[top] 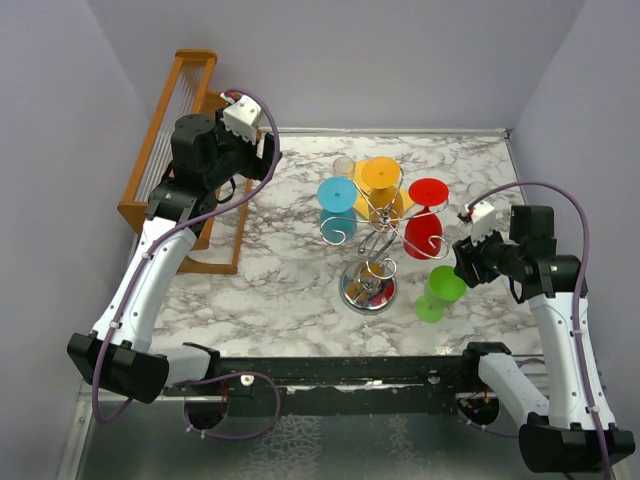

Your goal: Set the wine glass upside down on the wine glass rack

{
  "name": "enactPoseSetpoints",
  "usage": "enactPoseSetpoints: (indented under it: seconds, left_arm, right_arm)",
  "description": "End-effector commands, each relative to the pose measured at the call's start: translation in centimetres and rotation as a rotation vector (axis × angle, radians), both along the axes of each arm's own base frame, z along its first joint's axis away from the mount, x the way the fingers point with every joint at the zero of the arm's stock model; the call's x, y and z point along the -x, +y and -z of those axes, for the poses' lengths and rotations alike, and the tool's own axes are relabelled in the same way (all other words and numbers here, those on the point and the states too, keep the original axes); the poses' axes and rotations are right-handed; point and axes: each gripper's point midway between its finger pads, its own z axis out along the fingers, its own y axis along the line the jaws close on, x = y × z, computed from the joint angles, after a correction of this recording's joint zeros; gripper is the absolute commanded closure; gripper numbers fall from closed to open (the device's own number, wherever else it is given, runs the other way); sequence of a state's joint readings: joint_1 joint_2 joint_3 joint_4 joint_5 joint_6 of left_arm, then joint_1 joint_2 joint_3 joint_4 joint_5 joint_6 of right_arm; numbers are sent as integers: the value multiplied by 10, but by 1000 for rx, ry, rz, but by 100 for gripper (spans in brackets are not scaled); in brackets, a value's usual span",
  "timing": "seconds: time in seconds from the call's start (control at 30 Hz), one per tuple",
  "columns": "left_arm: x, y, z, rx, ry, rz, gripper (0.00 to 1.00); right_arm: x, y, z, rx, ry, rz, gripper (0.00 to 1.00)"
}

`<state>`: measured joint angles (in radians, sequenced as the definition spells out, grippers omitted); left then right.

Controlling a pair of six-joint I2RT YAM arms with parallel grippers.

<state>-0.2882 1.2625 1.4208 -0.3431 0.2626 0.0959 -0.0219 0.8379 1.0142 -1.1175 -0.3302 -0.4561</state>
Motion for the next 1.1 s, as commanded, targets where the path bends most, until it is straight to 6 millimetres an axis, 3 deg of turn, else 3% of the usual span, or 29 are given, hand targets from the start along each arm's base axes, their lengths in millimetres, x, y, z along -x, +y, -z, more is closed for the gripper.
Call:
enactPoseSetpoints:
  seconds: [0.0,0.37,0.57,0.7,0.8,1.07]
  left_arm:
    - [2,1,-14,13,-47,7,27]
    - [1,1,-13,7,-46,6,27]
    - [-1,0,-12,8,-42,8,27]
    - [-2,0,-11,8,-42,10,27]
    - [-2,-2,-11,12,-40,15,27]
    - [-1,-1,-12,13,-42,17,27]
  right_arm:
    - [9,1,10,-15,72,5,50]
    - [5,-5,36,16,146,6,67]
    - [3,-12,44,54,153,27,83]
    - [-5,-21,25,94,86,60,96]
    - [-13,-33,5,147,20,105,99]
    - [-24,-104,-33,462,-73,360,99]
